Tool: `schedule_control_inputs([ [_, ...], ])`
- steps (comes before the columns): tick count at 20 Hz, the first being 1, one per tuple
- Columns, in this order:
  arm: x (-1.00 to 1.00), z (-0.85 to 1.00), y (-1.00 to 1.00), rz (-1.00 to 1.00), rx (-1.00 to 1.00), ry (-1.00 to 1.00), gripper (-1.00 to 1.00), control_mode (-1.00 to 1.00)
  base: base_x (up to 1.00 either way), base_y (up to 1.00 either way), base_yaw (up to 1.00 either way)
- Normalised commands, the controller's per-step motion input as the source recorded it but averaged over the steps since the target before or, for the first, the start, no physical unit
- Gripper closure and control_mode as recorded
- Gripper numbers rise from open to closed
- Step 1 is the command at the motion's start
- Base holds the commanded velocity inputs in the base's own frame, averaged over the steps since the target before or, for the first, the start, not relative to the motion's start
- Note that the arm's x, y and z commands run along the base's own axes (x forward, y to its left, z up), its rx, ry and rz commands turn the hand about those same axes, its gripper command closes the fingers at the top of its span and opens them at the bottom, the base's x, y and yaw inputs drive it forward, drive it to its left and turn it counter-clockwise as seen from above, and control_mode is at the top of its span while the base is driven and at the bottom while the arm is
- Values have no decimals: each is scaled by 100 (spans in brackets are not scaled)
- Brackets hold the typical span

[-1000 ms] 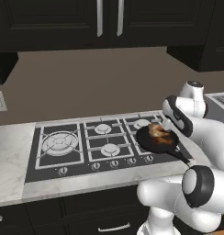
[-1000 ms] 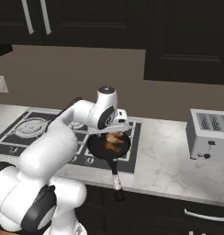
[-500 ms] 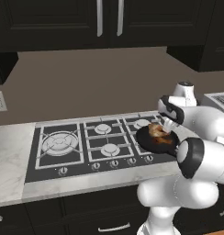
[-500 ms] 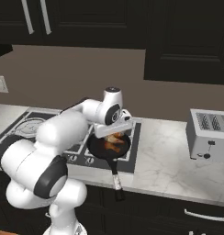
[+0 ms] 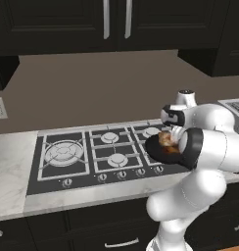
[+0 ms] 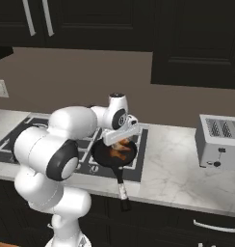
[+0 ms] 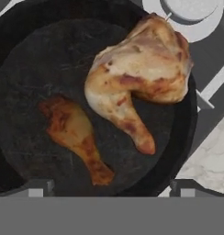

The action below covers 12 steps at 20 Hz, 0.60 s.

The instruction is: Take the chicken drumsticks from the pan and place one on each plate on the dining counter.

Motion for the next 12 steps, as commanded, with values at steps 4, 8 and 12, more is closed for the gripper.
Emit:
schedule_control_inputs([
  [4,24,-39,-2,8,-10,0,-100,-100,0,0,0],
  [8,7,-29,-8,9,-3,0,-100,-100,0,0,0],
  [12,2,-29,-17,10,0,0,-100,-100,0,0,0],
])
